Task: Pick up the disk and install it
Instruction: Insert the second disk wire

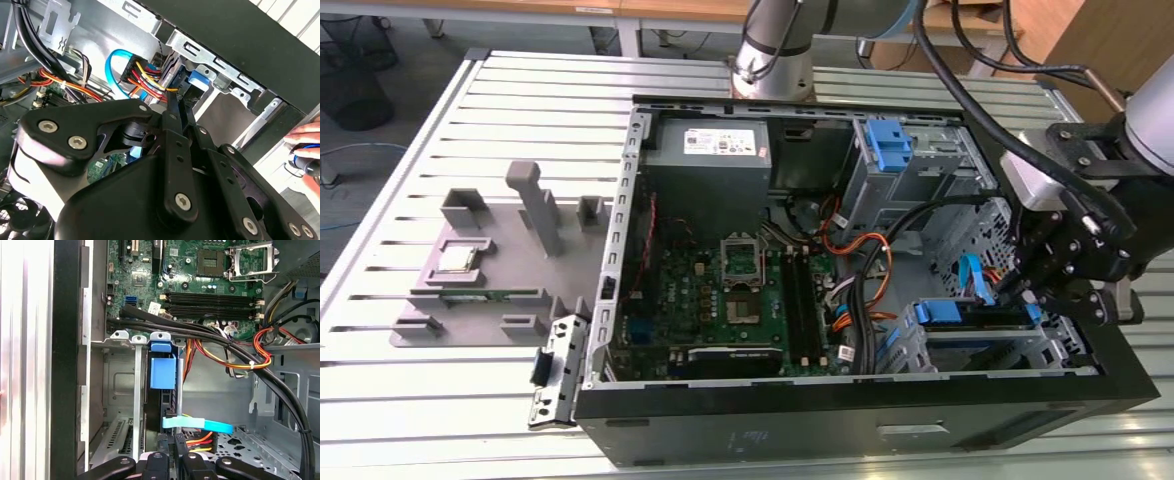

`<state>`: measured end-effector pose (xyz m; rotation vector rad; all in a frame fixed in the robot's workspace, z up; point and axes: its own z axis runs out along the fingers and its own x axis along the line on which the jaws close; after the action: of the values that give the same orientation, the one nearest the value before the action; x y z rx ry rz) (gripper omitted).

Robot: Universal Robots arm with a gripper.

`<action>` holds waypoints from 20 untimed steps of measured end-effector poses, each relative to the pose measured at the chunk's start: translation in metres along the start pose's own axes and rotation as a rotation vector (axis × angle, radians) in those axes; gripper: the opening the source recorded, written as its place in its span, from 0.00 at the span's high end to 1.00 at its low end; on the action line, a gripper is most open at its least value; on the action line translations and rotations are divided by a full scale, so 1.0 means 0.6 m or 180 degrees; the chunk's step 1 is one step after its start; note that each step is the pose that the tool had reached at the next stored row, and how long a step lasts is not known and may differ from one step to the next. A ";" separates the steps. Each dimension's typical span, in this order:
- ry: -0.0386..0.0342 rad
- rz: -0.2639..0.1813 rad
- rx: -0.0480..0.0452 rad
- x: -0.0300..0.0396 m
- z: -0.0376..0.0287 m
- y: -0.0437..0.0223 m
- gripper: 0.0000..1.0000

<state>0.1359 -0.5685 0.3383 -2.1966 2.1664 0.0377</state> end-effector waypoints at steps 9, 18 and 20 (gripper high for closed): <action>0.0000 -0.0007 0.0000 -0.002 -0.032 -0.001 0.83; 0.0000 -0.0006 0.0000 -0.002 -0.043 -0.001 0.83; 0.0000 -0.0006 -0.0001 -0.003 -0.046 -0.001 0.83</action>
<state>0.1359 -0.5685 0.3660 -2.1987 2.1645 0.0377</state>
